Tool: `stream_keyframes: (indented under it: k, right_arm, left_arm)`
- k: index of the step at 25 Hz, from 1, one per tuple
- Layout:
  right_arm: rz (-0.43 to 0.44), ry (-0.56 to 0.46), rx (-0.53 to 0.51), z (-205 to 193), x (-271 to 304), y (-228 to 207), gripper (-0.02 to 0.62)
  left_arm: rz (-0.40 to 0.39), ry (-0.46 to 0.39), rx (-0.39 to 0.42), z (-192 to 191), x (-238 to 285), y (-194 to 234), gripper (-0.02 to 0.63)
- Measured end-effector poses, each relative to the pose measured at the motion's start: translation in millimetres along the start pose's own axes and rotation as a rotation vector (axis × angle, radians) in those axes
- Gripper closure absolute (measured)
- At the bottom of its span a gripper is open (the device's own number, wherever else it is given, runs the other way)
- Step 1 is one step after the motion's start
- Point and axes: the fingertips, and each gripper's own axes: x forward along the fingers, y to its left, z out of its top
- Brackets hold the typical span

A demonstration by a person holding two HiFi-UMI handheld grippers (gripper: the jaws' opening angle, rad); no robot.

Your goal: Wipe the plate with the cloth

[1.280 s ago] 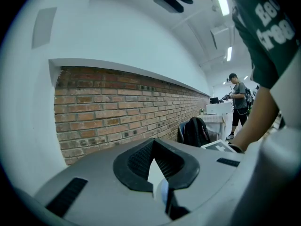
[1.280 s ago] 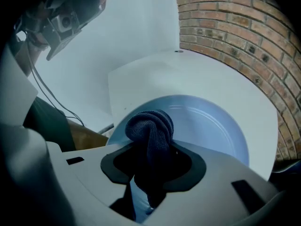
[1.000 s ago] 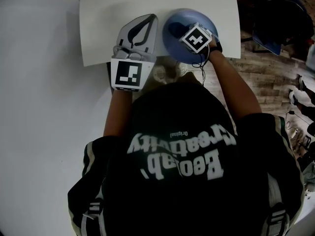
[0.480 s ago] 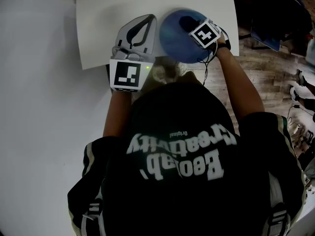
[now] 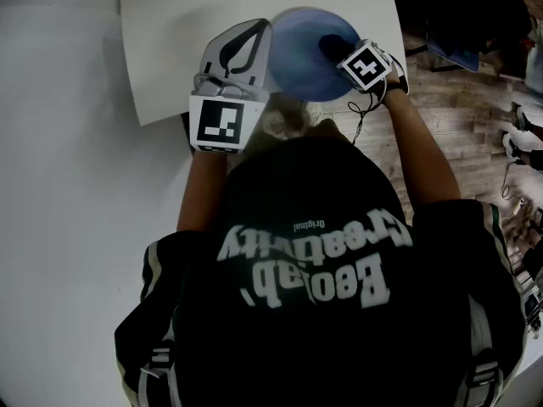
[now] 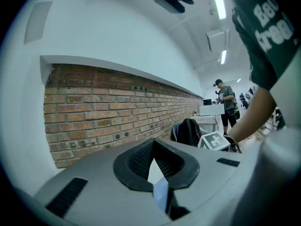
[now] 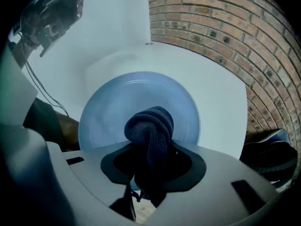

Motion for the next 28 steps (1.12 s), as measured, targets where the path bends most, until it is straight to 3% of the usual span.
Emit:
stream_keyframes:
  k: [15, 28]
  right_arm:
    - [0.115, 0.049, -0.035, -21.6, -7.0, 54.4, 0.465]
    - [0.225, 0.05, -0.179, 10.2, 4.2, 101.2, 0.465]
  left_arm:
    - [-0.03, -0.017, 0.004, 2.5, -4.3, -6.5, 0.604]
    - [0.007, 0.004, -0.011, -4.2, -16.1, 2.9, 0.604]
